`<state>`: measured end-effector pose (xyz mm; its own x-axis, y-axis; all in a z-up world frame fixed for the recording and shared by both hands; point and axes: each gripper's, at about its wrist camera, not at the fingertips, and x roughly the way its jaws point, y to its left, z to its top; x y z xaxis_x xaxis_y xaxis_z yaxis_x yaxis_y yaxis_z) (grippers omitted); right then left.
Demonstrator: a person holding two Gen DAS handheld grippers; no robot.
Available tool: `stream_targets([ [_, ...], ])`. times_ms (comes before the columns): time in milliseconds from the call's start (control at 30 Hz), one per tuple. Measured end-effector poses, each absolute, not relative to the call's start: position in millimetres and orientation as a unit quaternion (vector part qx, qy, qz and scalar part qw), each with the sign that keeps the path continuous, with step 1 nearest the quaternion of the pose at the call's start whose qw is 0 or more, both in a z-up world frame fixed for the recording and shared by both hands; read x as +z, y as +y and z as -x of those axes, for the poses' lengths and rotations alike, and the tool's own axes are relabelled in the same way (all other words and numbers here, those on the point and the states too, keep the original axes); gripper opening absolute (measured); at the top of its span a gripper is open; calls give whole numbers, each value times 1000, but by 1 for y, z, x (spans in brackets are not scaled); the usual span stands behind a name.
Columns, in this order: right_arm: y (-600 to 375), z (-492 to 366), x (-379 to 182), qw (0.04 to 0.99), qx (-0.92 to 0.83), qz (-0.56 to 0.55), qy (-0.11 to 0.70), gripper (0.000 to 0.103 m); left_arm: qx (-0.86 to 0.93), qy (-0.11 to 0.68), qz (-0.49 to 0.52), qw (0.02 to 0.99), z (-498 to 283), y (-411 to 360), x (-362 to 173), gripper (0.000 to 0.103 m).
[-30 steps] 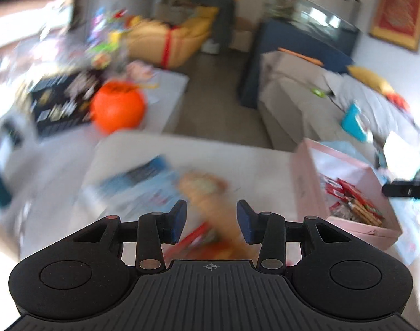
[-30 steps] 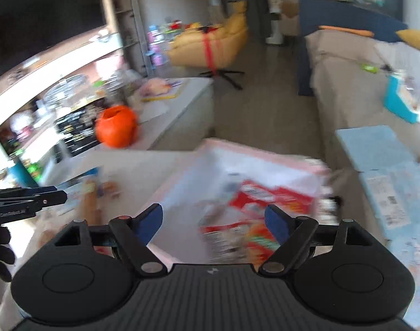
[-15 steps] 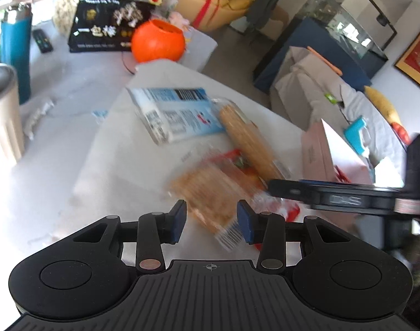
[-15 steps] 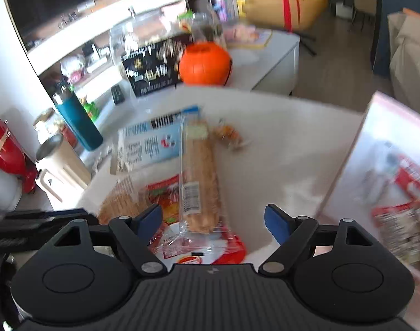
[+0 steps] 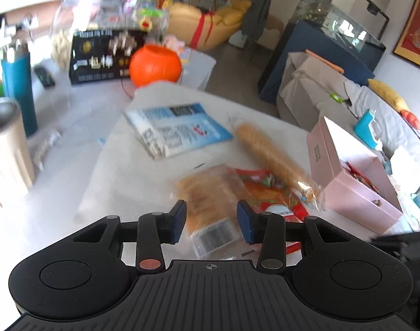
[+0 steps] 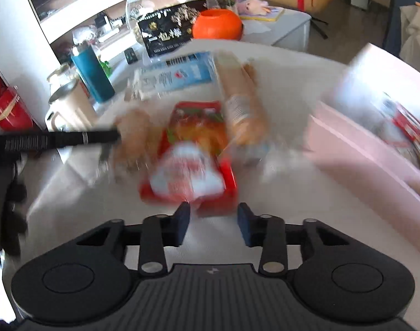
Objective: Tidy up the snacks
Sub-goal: 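Grasp the red roast-duck packet with the right gripper while the left gripper moves toward the bread loaf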
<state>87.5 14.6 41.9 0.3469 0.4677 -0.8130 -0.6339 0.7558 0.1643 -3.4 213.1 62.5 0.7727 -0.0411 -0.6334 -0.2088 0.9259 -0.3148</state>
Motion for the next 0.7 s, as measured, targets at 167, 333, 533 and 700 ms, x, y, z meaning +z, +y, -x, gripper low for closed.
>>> stream_targets([
  [167,-21,-64,39,842,301,121,432,32,13,329,172,929,-1,196,73,45],
  [333,-30,-68,54,860,302,68,406,70,49,331,139,932,-6,187,72,45],
  [533,26,-96,58,856,323,45,401,81,93,334,114,931,0,202,71,45],
  [700,89,-117,34,849,307,109,417,94,92,339,157,923,3,223,63,45],
])
